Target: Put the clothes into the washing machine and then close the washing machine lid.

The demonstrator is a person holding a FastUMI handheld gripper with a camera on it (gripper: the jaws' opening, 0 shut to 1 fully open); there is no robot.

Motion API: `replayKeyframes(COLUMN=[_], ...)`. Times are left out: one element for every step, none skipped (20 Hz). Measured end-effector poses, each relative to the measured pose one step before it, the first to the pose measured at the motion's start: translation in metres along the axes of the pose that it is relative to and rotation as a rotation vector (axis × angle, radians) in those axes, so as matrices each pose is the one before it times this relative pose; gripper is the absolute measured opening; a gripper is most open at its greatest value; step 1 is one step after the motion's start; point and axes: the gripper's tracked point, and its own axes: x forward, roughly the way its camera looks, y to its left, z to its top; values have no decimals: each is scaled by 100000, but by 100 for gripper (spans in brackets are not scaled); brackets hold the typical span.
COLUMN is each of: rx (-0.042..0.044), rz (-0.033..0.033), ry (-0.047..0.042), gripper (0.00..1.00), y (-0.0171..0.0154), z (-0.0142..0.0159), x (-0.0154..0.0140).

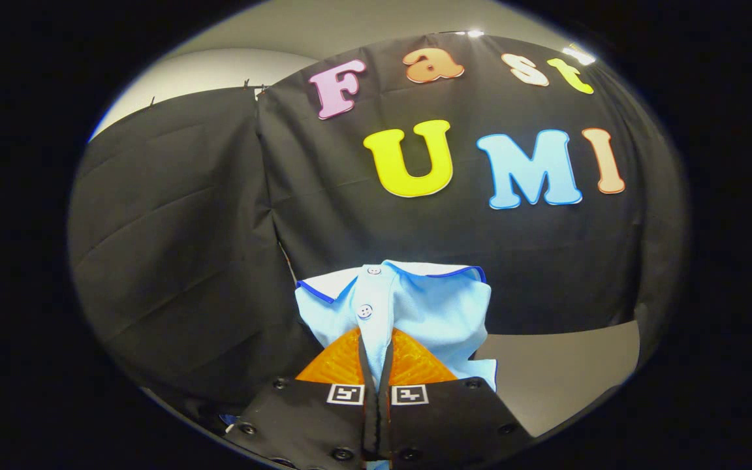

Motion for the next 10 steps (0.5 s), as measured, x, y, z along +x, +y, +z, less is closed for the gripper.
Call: replayKeyframes(rx=[-677,-553,-455,-642,-381,-306,-262,-280,-206,-115], rz=[1725,2048,1779,1734,1678,1619,1690,1669,1556,1503], ry=[370,460,263,453,490,482,470,386,362,625], gripper=[1,1,1,1,1,1,1,2,2,1], y=[1083,1015,1104,981,975,777,994,1177,829,843], z=[-110,-39,-220,-86,-91,-196,-193,-211,-307,-568], x=[455,560,433,519,579,610,592,514,426,332])
